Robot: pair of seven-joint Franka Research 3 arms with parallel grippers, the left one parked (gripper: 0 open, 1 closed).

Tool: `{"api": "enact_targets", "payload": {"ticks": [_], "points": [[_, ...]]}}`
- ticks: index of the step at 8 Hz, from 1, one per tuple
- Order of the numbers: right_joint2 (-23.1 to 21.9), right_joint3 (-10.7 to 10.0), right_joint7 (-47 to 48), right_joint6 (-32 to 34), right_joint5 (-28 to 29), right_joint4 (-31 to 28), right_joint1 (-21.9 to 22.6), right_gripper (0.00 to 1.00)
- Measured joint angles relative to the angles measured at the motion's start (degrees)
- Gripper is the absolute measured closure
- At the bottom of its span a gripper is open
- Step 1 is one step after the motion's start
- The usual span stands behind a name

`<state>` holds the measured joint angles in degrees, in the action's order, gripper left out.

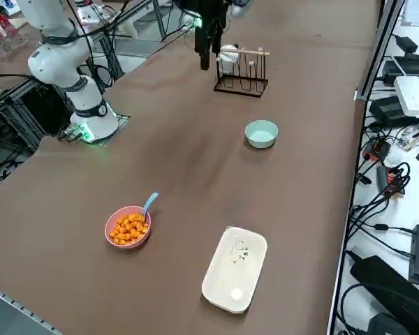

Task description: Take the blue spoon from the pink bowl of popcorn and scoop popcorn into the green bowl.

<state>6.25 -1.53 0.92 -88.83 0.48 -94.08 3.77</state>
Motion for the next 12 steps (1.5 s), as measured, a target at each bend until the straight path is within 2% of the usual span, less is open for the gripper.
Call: {"api": "enact_targets", "payload": {"ticks": [2,4,8,12], "points": [[2.2,-0.1,0.3,3.9,-2.1,-1.0,-0.2,0.0],[4.2,-0.2,3.2,3.2,-12.2,-4.2,-1.5,0.0],[5.2,-0.3,16.8,-7.6,-31.1,-16.7,-4.6,0.01],[6.0,-0.5,36.6,-23.8,-51.1,-29.2,-11.5,0.01]]}}
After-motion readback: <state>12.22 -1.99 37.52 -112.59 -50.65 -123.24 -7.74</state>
